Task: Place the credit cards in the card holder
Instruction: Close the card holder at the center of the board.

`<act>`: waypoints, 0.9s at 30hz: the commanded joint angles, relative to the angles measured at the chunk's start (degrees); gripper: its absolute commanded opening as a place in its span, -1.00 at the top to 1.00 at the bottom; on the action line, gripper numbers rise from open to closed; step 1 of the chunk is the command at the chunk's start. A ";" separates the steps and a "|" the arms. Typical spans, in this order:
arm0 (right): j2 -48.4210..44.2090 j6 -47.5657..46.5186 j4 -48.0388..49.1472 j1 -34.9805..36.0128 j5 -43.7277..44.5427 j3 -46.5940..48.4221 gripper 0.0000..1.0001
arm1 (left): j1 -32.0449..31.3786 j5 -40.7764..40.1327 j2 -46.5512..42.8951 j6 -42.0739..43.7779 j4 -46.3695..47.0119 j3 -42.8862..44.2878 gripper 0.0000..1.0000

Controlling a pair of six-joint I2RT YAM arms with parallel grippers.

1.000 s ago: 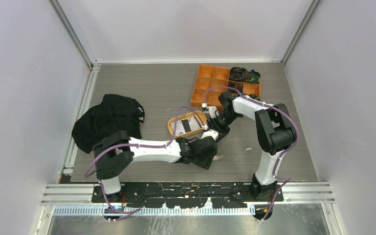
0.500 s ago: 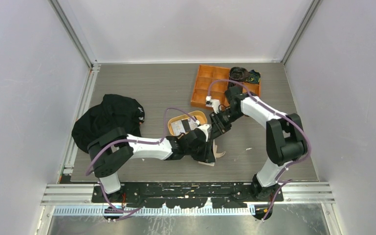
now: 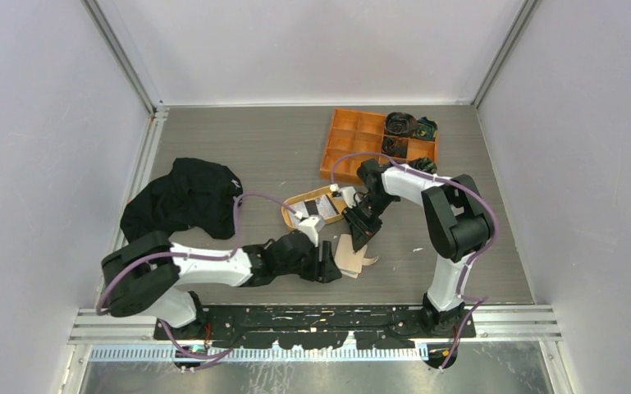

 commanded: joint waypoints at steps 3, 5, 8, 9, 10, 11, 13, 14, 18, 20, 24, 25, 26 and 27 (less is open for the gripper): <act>-2.22 -6.73 -0.99 0.83 4.75 0.25 0.56 | 2.03 -8.27 -3.76 -4.17 2.65 -4.17 -0.19; -3.13 -8.69 -0.69 0.99 4.75 -0.42 0.55 | 2.55 -8.08 -1.63 -4.06 1.66 -2.28 -0.19; -4.62 -11.44 -0.13 0.96 4.04 -1.53 0.54 | 3.12 -6.59 2.64 -4.04 1.59 0.83 -0.16; -5.15 -12.71 0.00 1.01 3.52 -1.96 0.53 | 3.13 -6.40 3.92 -4.17 1.49 1.81 -0.14; -5.79 -13.88 0.13 1.06 2.98 -2.47 0.53 | 3.14 -6.44 4.95 -4.42 1.21 2.64 -0.12; -6.35 -14.97 0.39 1.09 2.61 -2.92 0.53 | 3.17 -6.57 5.85 -4.85 0.59 3.36 -0.10; -7.52 -16.84 0.79 1.19 1.80 -3.81 0.51 | 3.16 -7.16 7.01 -5.53 0.07 4.20 0.03; -8.05 -17.58 0.81 1.19 1.46 -4.03 0.50 | 3.13 -7.24 7.41 -6.00 0.14 4.26 0.09; -10.24 -18.39 -0.11 1.10 -0.76 -3.36 0.48 | 2.94 -7.00 8.72 -7.77 1.83 3.40 0.41; -13.07 -18.66 -1.12 0.30 -2.89 -2.62 0.45 | 2.35 -7.50 9.43 -9.31 4.46 2.25 0.57; -22.38 -19.11 -2.62 -2.55 -4.71 -2.78 0.26 | -0.15 -11.05 10.97 -12.74 9.32 0.66 0.66; -24.75 -19.16 -2.70 -3.30 -4.09 -3.42 0.13 | -0.95 -12.12 11.43 -13.21 10.05 0.69 0.66; -26.77 -19.16 -2.35 -4.09 -3.46 -4.70 0.01 | -1.71 -13.21 12.01 -13.75 11.02 0.65 0.67; -28.74 -19.20 -2.11 -5.03 -2.79 -5.77 -0.11 | -2.52 -14.16 12.62 -14.47 12.06 0.64 0.67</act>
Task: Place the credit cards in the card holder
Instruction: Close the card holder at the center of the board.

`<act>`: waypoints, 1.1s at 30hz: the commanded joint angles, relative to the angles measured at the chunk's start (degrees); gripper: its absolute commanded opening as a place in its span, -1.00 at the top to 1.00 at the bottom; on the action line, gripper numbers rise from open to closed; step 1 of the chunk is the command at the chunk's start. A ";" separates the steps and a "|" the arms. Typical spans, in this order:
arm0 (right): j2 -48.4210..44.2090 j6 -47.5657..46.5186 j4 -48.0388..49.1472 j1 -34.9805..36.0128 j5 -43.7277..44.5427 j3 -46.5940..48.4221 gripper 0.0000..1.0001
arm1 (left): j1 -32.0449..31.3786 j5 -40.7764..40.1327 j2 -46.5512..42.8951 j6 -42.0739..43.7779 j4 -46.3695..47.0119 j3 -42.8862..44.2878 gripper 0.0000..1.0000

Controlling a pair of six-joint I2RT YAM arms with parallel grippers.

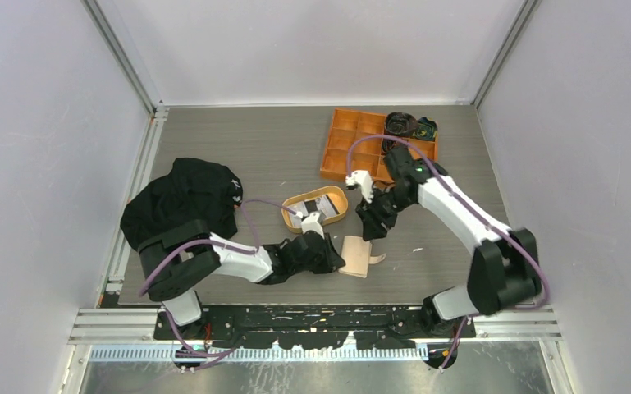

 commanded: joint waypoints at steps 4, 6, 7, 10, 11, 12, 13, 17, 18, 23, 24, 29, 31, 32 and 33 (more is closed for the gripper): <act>-10.28 -0.28 -1.84 -5.79 4.93 -4.12 -0.33 | -5.99 -8.86 6.37 -5.39 10.21 -0.60 0.69; -8.62 2.86 -4.14 -6.20 10.50 -3.88 -0.33 | -7.62 -10.81 7.94 -6.08 11.80 0.24 0.69; -7.90 3.83 -5.12 -6.26 12.11 -4.32 -0.33 | -8.25 -11.96 8.69 -6.14 12.19 0.69 0.70; -7.72 4.85 -5.90 -6.42 16.13 -7.25 -0.34 | -9.93 -15.36 9.65 -6.22 12.28 2.11 0.70; -8.02 5.32 -6.03 -6.43 17.42 -7.81 -0.35 | -10.28 -16.46 9.80 -6.07 12.30 2.35 0.70; -8.63 5.84 -5.94 -6.52 18.58 -8.35 -0.35 | -10.63 -17.51 9.82 -5.96 12.23 2.54 0.70; -9.30 6.15 -5.71 -6.52 19.39 -8.91 -0.36 | -10.90 -18.84 9.91 -6.00 12.24 2.60 0.71; -7.60 6.80 -5.51 -6.50 21.27 -10.26 -0.37 | -12.22 -22.15 10.01 -5.95 11.31 3.22 0.71; -6.35 6.74 -5.86 -6.47 21.18 -10.27 -0.36 | -12.51 -22.53 10.22 -5.96 11.09 3.55 0.71; -2.43 6.72 -7.00 -6.51 19.58 -9.80 -0.27 | -13.43 -24.03 10.98 -5.59 10.75 4.78 0.71; -1.92 6.98 -6.81 -6.48 19.78 -9.73 -0.25 | -13.66 -24.12 11.16 -5.45 10.82 4.99 0.71; 1.53 7.50 -6.83 -6.05 21.22 -9.11 -0.08 | -14.14 -24.48 11.56 -5.13 10.83 5.59 0.71; 2.26 7.51 -7.08 -6.02 21.59 -8.89 0.01 | -14.27 -24.57 11.61 -4.88 10.83 5.59 0.71; 2.41 7.43 -7.27 -6.01 21.70 -8.77 0.06 | -14.31 -24.57 11.48 -4.81 10.82 5.59 0.71; 2.58 7.42 -7.38 -5.91 21.92 -8.58 0.15 | -14.32 -24.64 11.47 -4.76 10.77 5.59 0.71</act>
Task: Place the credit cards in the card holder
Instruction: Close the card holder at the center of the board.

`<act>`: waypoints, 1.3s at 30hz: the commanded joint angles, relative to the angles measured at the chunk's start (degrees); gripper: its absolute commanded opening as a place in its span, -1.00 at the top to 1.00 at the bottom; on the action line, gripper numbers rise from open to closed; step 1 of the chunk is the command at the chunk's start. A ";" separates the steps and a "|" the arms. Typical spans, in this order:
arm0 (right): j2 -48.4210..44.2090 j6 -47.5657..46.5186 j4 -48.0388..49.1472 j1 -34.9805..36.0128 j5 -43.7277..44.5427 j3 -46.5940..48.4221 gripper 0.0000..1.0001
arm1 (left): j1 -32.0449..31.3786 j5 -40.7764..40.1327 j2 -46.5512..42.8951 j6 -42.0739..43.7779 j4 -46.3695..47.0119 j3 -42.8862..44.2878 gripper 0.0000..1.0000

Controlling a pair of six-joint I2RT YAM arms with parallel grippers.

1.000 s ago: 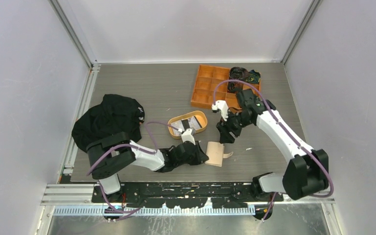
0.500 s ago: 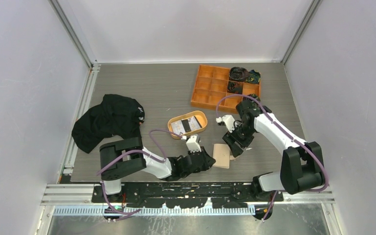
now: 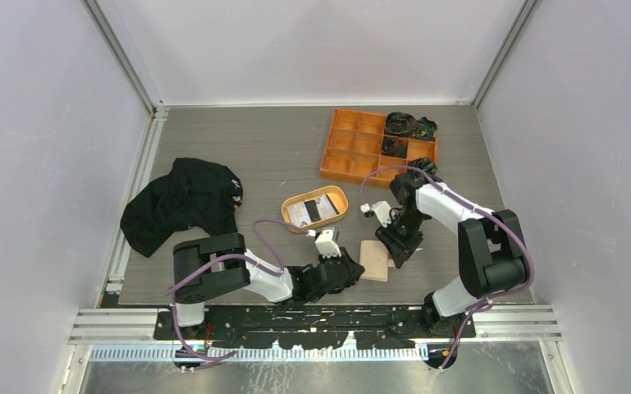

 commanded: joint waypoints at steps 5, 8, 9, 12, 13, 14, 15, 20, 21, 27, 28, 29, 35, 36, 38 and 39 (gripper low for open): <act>2.45 -0.18 -2.71 0.36 2.01 2.59 0.65 | -0.83 -2.92 0.29 2.26 -1.86 0.62 0.70; 3.08 -0.92 -2.62 0.65 2.93 3.53 0.77 | -0.87 -2.52 -0.08 2.28 -1.17 0.16 0.67; 2.91 -1.38 -2.33 0.89 3.32 4.12 0.79 | -0.88 -2.16 -0.22 2.48 -0.64 -0.18 0.66; 1.86 -3.84 -0.97 1.81 4.69 5.90 0.84 | -0.87 -0.74 -0.18 3.10 1.11 -0.40 0.61; 1.59 -5.21 -0.27 2.44 5.11 6.53 0.85 | -0.87 -0.17 0.03 3.51 1.72 -0.25 0.60; 1.38 -7.45 0.37 3.08 5.21 6.96 0.86 | -0.89 0.38 0.34 3.91 2.16 -0.02 0.57; 1.30 -9.04 1.38 3.89 5.77 7.30 0.86 | -0.87 0.99 0.70 4.39 2.73 0.26 0.56; 2.40 -19.85 4.12 9.90 6.89 8.27 0.82 | -0.30 4.49 1.94 7.99 6.27 0.72 0.47; 3.07 -20.66 4.43 11.07 6.85 8.81 0.81 | -0.06 5.02 1.90 8.45 6.81 0.45 0.47; 4.54 -19.61 7.63 13.47 7.78 11.71 0.60 | 0.89 7.20 0.03 11.92 13.30 -4.66 0.42; 4.37 -18.49 7.83 13.51 8.21 11.96 0.54 | 1.04 7.60 -0.90 12.81 13.58 -5.08 0.41; 4.09 -17.23 7.91 13.39 8.59 12.42 0.48 | 1.07 7.92 -2.06 14.66 13.43 -6.08 0.41; -1.86 -12.63 8.27 9.83 1.77 12.61 0.14 | 1.15 8.77 -11.14 21.41 7.63 -8.51 0.37; -3.01 -12.40 8.12 8.84 -0.14 12.56 0.10 | 1.50 9.70 -12.33 22.26 6.86 -8.72 0.35; -5.38 -12.01 7.40 6.47 -4.79 12.52 0.01 | 2.83 12.93 -13.66 23.47 6.75 -9.03 0.35; -6.44 -11.97 6.92 4.84 -7.15 12.52 -0.02 | 3.89 15.04 -13.81 23.65 7.07 -8.85 0.35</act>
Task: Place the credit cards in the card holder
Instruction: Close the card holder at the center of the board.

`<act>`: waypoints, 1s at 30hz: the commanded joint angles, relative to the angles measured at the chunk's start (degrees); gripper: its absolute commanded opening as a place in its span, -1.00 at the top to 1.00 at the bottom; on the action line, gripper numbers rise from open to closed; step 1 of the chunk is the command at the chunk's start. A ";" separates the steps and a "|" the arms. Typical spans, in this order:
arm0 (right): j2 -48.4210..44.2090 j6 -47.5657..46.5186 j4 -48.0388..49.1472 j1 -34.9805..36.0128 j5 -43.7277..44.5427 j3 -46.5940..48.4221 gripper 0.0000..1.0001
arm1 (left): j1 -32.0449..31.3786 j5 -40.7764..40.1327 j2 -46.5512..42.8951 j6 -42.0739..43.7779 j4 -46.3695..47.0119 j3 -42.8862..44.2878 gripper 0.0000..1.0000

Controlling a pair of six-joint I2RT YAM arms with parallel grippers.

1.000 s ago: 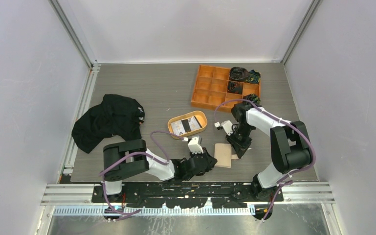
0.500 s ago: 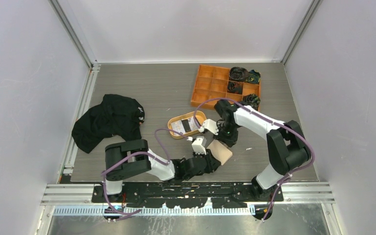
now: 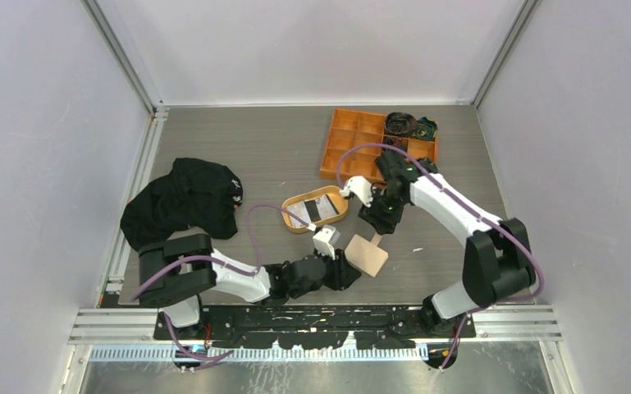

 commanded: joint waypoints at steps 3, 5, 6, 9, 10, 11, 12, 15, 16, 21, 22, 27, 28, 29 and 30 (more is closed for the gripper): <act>-7.60 2.20 -2.57 -9.06 -16.93 2.15 -0.10 | 6.91 13.73 -1.75 4.11 1.69 1.97 0.43; -6.77 2.28 -4.10 -11.70 -21.06 2.18 -0.12 | 8.97 18.07 0.79 2.74 1.78 4.20 0.53; -5.62 2.51 -5.10 -12.57 -22.21 2.37 -0.12 | 9.73 19.19 2.20 2.18 1.56 5.35 0.60; -0.58 4.05 -8.28 -14.59 -23.82 4.42 -0.12 | 11.06 22.22 5.66 0.54 0.08 8.10 0.72; 1.33 4.12 -9.20 -15.33 -24.74 5.21 -0.12 | 11.22 22.25 6.53 0.36 -0.56 8.94 0.74; 3.15 3.64 -10.58 -16.06 -25.64 6.15 -0.11 | 11.40 22.13 7.19 0.21 -1.40 9.57 0.75; 4.83 2.82 -11.98 -16.57 -26.24 7.07 -0.10 | 11.53 22.08 7.72 0.09 -2.83 10.17 0.76; 8.99 1.64 -14.21 -18.21 -28.19 9.02 -0.06 | 11.62 20.92 8.52 -0.33 -6.50 11.13 0.82; 9.61 1.70 -14.28 -18.57 -28.43 9.13 -0.05 | 11.65 20.45 8.52 -0.49 -7.22 11.01 0.84; 12.34 3.24 -13.24 -18.87 -28.18 9.39 0.04 | 11.65 20.06 8.44 -0.72 -8.68 10.77 0.88; 12.93 3.25 -13.38 -18.90 -28.32 9.63 0.07 | 11.63 20.06 8.51 -0.72 -8.85 10.87 0.88; 14.74 3.30 -14.02 -18.80 -29.06 9.98 0.16 | 11.66 20.40 8.96 -0.94 -8.39 10.89 0.89; 15.08 3.45 -13.94 -18.79 -29.08 9.97 0.18 | 11.62 20.56 9.04 -0.98 -8.31 10.89 0.89; 15.53 3.68 -13.82 -18.70 -29.02 10.06 0.20 | 11.58 20.68 9.15 -0.99 -8.21 10.89 0.89; 15.99 3.93 -13.80 -18.66 -28.78 10.23 0.23 | 11.63 20.72 9.21 -1.06 -8.21 10.96 0.89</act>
